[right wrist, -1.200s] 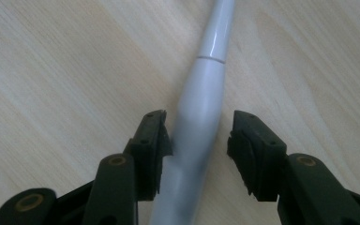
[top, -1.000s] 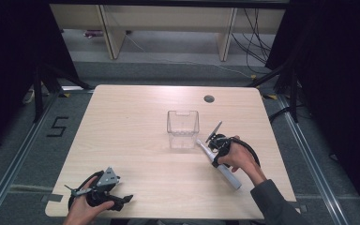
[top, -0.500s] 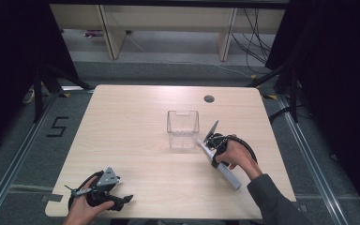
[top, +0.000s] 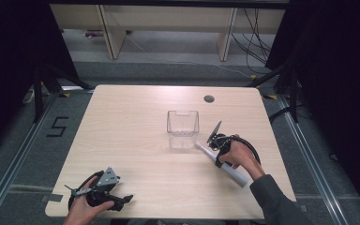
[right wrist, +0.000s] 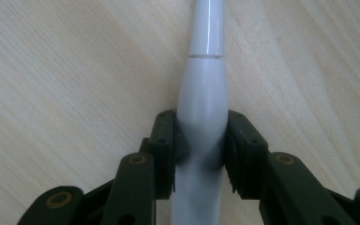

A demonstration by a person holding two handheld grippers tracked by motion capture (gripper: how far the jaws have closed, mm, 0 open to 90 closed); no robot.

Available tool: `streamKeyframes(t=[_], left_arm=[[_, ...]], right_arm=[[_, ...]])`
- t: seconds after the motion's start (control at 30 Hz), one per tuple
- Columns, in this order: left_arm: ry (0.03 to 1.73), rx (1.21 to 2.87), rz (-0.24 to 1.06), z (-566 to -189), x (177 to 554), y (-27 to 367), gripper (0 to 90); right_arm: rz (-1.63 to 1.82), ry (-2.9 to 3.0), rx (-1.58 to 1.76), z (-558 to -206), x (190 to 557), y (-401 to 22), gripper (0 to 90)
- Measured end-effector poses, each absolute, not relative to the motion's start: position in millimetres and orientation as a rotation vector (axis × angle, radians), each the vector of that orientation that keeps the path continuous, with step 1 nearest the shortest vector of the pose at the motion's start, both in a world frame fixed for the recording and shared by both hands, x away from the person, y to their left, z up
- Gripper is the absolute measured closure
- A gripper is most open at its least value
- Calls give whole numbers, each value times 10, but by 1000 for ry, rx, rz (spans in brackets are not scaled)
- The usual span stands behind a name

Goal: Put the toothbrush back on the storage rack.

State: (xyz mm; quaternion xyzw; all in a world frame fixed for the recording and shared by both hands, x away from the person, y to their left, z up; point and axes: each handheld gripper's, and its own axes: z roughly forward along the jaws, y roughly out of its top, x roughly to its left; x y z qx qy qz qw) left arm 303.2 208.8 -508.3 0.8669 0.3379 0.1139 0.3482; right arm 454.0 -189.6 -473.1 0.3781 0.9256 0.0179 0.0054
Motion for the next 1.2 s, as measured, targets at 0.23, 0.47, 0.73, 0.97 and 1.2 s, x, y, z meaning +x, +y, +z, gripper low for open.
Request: streamKeyframes(t=[0.23, 0.47, 0.73, 0.97, 1.2], left_arm=[[873, 2248, 300, -5081, 3035, 2091, 154], [868, 2257, 306, -5077, 3038, 2096, 154], [872, 2248, 300, -5079, 3035, 2090, 154], [873, 2249, 299, -5079, 3035, 2092, 154], [874, 2257, 303, -5083, 3039, 2093, 154]], right_arm=[[93, 2917, 1096, -4746, 4530, -1969, 670], [63, 2921, 1066, -4714, 4515, -1985, 670], [168, 2872, 1111, -4600, 4484, -2069, 671], [304, 2852, 1076, -4471, 4448, -2173, 672], [421, 2788, 1097, -4297, 4371, -2305, 672]])
